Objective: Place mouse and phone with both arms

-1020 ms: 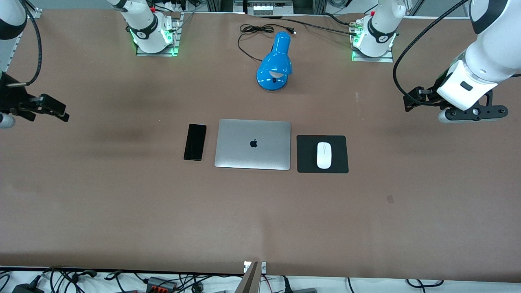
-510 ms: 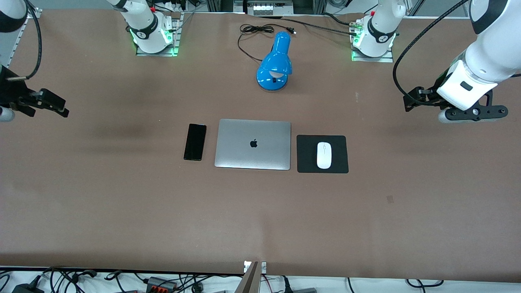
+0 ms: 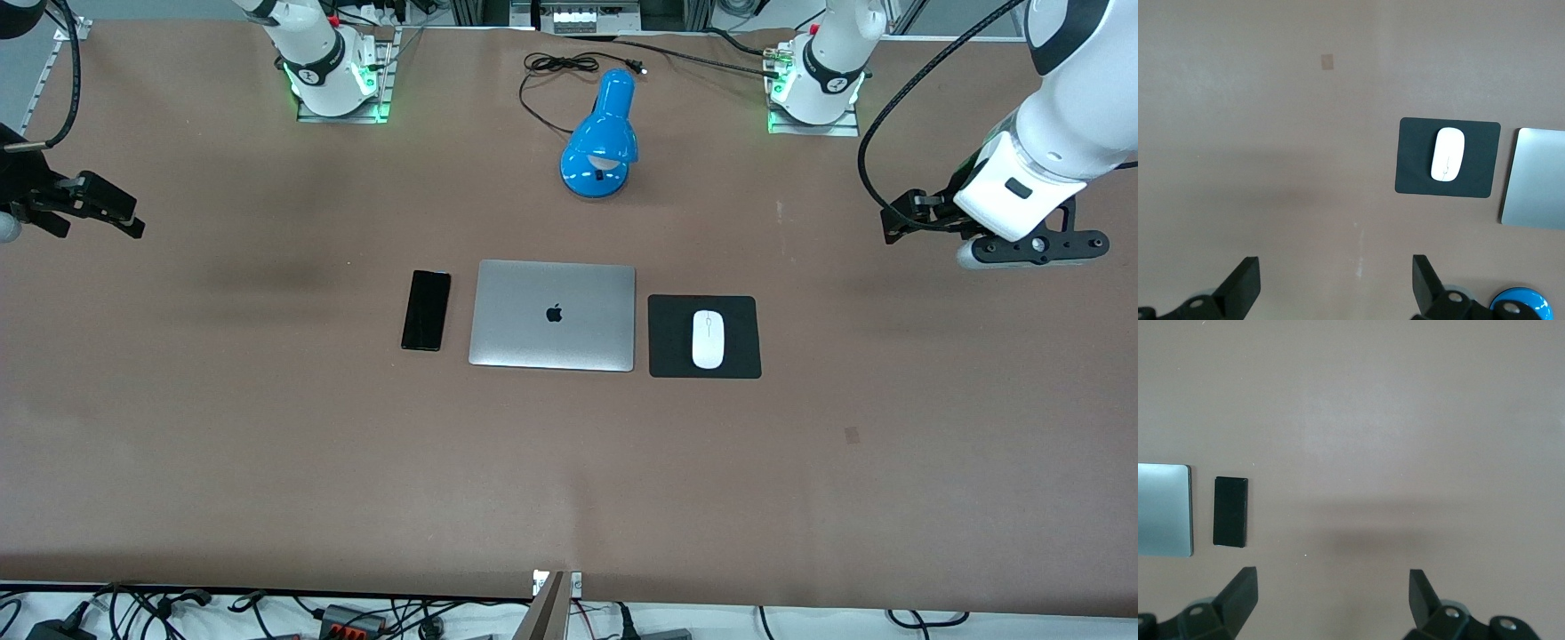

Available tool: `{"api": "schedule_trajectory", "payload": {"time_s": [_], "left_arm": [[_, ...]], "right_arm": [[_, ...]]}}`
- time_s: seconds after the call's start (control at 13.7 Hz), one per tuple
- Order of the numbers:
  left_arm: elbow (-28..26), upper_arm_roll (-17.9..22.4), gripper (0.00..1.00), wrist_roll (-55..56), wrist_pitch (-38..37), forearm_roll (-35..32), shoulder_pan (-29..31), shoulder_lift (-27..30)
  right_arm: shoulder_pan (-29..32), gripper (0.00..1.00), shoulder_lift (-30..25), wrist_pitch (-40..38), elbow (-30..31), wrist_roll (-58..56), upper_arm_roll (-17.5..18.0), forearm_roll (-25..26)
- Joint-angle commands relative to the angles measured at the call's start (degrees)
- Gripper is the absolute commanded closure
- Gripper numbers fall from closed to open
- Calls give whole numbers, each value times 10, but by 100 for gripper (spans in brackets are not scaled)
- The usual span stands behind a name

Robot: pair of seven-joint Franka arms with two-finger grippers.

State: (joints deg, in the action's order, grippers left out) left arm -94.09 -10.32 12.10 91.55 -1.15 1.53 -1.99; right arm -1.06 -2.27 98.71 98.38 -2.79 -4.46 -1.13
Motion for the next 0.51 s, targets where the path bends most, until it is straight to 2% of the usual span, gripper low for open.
{"api": "schedule_trajectory", "payload": {"time_s": [0.0, 0.44], "left_arm": [[16, 3, 0, -32, -11, 11, 3, -8], [16, 4, 0, -32, -12, 12, 3, -8]], "right_arm": [[1, 0, -16, -8, 13, -4, 3, 6], [-1, 0, -16, -5, 13, -5, 4, 7]]}}
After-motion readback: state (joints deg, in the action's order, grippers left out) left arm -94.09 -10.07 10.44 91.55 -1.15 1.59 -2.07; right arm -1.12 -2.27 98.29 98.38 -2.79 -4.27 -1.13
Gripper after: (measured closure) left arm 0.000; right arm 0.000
